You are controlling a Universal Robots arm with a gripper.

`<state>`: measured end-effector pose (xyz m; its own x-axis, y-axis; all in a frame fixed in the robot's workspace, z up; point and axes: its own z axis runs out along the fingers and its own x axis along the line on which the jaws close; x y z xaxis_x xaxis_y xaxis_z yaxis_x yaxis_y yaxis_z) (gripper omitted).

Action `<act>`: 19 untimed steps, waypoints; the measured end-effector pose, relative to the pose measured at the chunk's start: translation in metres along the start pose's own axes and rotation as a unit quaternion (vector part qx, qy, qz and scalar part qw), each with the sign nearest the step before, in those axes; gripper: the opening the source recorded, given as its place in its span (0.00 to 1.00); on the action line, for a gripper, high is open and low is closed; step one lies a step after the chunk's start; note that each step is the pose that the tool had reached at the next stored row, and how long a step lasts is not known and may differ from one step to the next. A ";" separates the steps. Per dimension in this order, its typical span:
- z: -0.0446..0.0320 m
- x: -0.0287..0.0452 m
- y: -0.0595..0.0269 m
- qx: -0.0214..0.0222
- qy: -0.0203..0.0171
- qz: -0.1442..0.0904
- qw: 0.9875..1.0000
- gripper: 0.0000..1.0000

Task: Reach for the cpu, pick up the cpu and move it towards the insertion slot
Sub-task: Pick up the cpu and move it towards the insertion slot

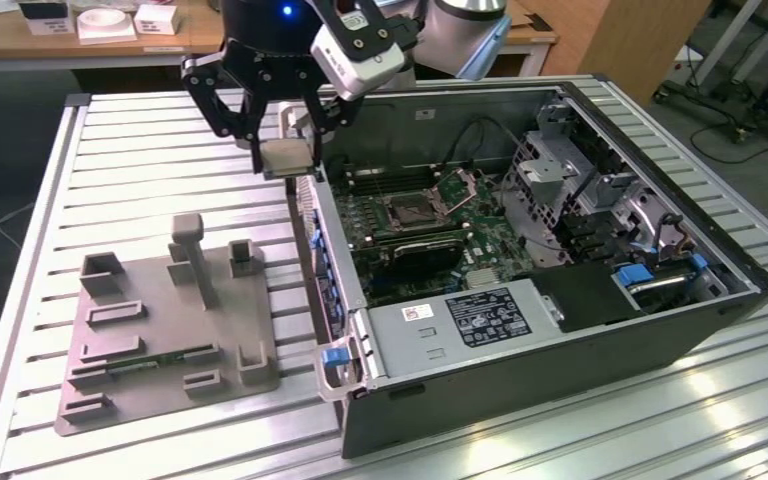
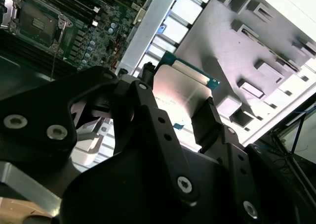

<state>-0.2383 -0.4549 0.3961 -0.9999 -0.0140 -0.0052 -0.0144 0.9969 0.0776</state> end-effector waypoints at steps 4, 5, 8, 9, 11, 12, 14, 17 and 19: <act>0.0000 -0.0014 0.0001 0.000 0.000 0.000 1.000 0.55; 0.0000 -0.0017 0.0001 0.000 0.000 0.000 1.000 0.55; 0.0000 -0.0027 0.0001 0.000 0.000 0.000 1.000 0.55; 0.0000 -0.0035 0.0001 0.000 0.000 0.000 1.000 0.55; 0.0000 -0.0051 0.0001 0.000 0.000 0.000 1.000 0.55; 0.0000 -0.0057 0.0001 0.000 0.000 0.000 1.000 0.55; 0.0000 -0.0067 0.0001 0.000 0.000 0.000 1.000 0.55; 0.0000 -0.0078 0.0001 0.000 0.000 0.000 1.000 0.55; 0.0000 -0.0085 0.0002 0.000 0.000 0.000 1.000 0.55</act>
<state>-0.2298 -0.4546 0.3961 -0.9999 -0.0140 -0.0051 -0.0143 0.9969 0.0775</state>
